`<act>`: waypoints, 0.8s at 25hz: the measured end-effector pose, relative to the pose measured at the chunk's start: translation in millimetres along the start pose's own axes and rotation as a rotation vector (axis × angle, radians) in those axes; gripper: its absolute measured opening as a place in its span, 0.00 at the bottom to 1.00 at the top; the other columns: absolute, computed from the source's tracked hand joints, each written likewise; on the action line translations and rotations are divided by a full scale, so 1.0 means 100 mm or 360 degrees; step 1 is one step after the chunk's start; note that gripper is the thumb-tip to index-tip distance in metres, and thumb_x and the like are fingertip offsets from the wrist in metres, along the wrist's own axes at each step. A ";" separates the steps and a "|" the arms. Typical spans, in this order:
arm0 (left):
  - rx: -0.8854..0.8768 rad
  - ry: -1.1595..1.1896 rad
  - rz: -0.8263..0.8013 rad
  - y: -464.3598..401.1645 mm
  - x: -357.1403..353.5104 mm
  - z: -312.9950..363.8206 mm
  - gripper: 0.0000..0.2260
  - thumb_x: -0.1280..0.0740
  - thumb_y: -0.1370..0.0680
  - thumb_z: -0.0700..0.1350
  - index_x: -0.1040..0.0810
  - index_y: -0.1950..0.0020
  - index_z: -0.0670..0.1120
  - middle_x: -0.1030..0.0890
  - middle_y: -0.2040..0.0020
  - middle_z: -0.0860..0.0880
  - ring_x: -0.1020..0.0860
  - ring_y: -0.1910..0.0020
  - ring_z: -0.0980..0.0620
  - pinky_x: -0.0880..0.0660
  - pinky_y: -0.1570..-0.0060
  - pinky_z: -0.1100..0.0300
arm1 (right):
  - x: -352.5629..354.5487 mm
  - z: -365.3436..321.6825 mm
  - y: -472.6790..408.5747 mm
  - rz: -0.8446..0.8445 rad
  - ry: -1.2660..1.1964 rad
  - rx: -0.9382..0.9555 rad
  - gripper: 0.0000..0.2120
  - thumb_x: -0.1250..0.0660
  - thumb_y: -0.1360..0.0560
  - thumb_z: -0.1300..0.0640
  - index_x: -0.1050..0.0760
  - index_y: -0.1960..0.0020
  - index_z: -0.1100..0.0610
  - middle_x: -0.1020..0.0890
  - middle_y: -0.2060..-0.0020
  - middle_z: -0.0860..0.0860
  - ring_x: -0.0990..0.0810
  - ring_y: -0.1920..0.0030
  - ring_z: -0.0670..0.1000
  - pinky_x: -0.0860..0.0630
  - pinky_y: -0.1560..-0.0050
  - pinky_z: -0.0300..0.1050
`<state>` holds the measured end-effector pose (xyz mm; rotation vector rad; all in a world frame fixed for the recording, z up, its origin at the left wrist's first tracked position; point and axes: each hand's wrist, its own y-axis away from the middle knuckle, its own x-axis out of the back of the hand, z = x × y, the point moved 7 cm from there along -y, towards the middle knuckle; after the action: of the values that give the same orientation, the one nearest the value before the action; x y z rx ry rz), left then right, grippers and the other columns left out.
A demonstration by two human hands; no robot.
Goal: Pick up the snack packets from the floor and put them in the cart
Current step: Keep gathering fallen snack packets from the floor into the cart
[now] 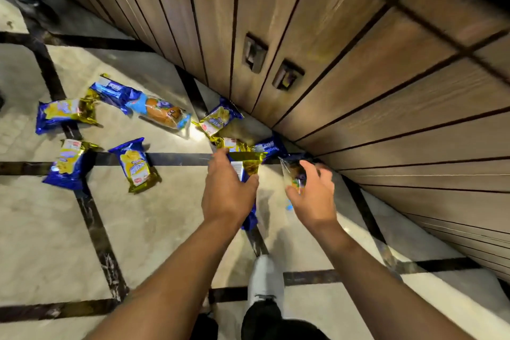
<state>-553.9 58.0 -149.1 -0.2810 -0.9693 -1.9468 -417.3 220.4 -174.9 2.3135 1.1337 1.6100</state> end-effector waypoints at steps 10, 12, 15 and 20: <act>-0.0019 0.0050 -0.0174 -0.94 -1.65 -0.81 0.31 0.27 0.32 0.54 0.34 0.32 0.54 0.25 0.37 0.51 0.22 0.41 0.49 0.23 0.41 0.46 | -1.15 1.16 -1.22 -0.0068 0.0460 -0.0021 0.41 0.32 0.27 0.43 0.50 0.21 0.41 0.48 0.23 0.55 0.41 0.28 0.60 0.34 0.33 0.53; -0.0029 0.0110 -0.0153 -1.00 -1.77 -0.80 0.31 0.26 0.30 0.52 0.35 0.30 0.53 0.27 0.35 0.51 0.23 0.40 0.49 0.25 0.39 0.46 | -1.23 1.16 -1.25 0.0044 0.0372 0.0044 0.40 0.31 0.29 0.44 0.47 0.23 0.42 0.42 0.25 0.57 0.37 0.30 0.61 0.31 0.36 0.53; -0.0022 0.0131 -0.0130 -1.03 -1.84 -0.80 0.30 0.26 0.27 0.48 0.36 0.29 0.50 0.30 0.34 0.49 0.22 0.41 0.48 0.26 0.39 0.49 | -1.32 1.15 -1.28 0.0232 0.0353 0.0089 0.36 0.38 0.33 0.41 0.46 0.28 0.41 0.31 0.31 0.57 0.30 0.34 0.62 0.28 0.40 0.55; 0.0022 0.0126 -0.0139 -0.91 -1.66 -0.71 0.33 0.26 0.26 0.48 0.38 0.26 0.51 0.31 0.32 0.50 0.24 0.38 0.48 0.27 0.38 0.50 | -1.26 1.20 -1.17 0.0165 0.0108 -0.0136 0.38 0.30 0.30 0.50 0.42 0.24 0.45 0.35 0.30 0.56 0.32 0.34 0.60 0.27 0.39 0.53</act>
<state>-522.5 136.2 -333.4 -0.1548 -0.9567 -2.0141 -396.3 264.2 -379.1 2.3157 0.9518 1.7484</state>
